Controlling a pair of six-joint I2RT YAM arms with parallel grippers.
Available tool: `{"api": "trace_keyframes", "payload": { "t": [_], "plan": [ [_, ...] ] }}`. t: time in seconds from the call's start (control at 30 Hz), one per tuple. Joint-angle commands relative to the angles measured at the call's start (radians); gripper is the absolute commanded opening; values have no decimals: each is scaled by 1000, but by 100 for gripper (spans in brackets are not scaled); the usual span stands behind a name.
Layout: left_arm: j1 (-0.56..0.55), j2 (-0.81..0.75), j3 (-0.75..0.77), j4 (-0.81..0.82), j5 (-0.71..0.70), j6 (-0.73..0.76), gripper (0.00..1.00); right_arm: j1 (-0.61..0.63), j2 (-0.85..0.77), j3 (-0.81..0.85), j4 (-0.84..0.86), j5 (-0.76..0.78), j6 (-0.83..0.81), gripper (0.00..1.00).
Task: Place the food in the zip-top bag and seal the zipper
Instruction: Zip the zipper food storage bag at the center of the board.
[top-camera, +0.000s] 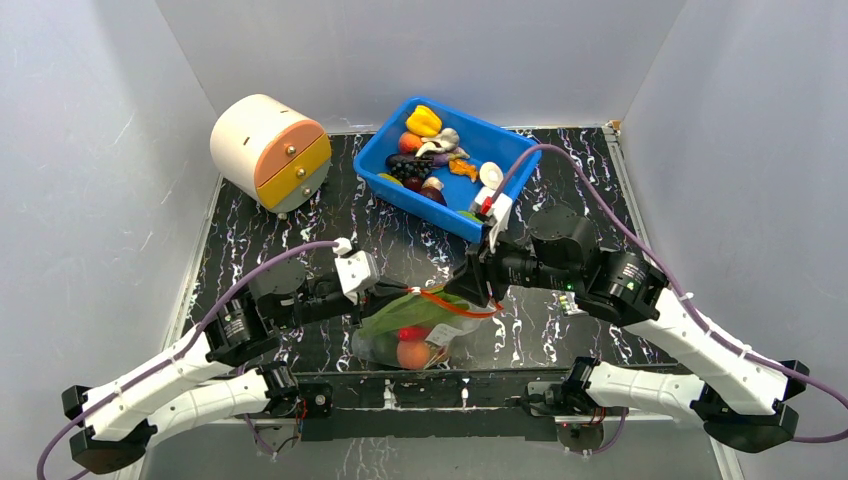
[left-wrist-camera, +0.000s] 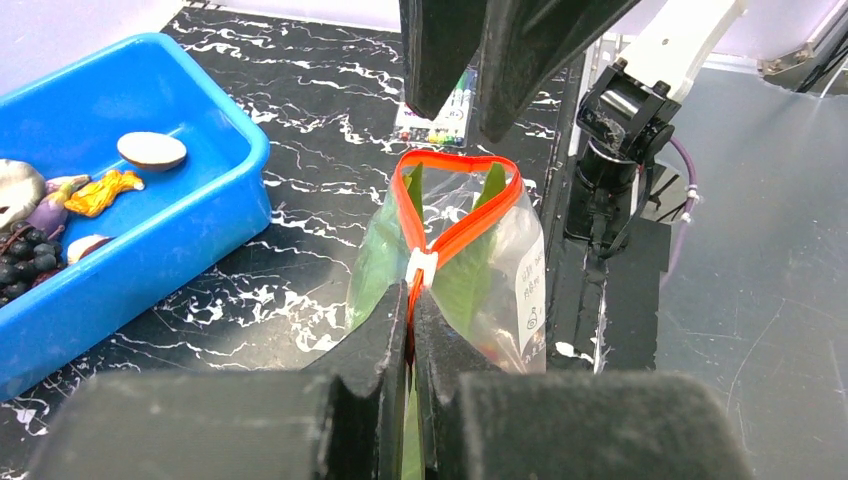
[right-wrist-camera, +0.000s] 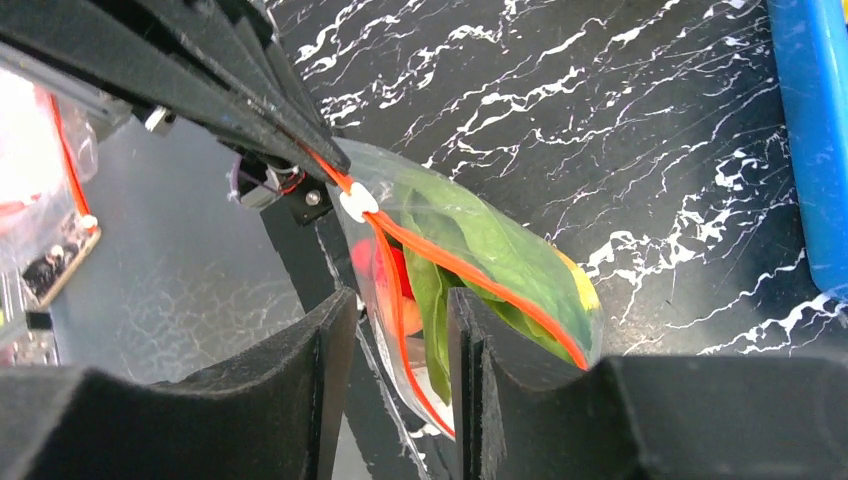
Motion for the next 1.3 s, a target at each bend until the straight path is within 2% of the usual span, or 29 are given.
{"api": "trace_keyframes", "payload": {
  "t": [0.0,0.2,0.4,0.53,0.7,0.97,1.03,1.17,1.27],
  "plan": [
    [0,-31,20,75,38,-10,0,-2,-14,12,85,-115,-164,38],
    [-1,-20,25,91,67,-30,0,-2,-10,-58,280,-230,-262,49],
    [-1,19,50,88,92,-32,0,-2,76,-35,288,-315,-363,53],
    [-1,28,56,79,99,-31,0,-2,93,-49,278,-318,-407,50],
    [-1,13,38,97,103,-48,0,-2,109,-62,270,-334,-426,39],
    [-1,23,36,104,98,-45,0,-2,96,-102,266,-367,-437,41],
    [-1,23,29,117,100,-49,0,-2,93,-104,266,-353,-440,35],
    [-2,21,27,121,99,-53,0,-2,90,-109,269,-326,-444,10],
    [-1,2,25,114,73,-36,0,-2,80,-122,271,-302,-446,0]
  ]
}}
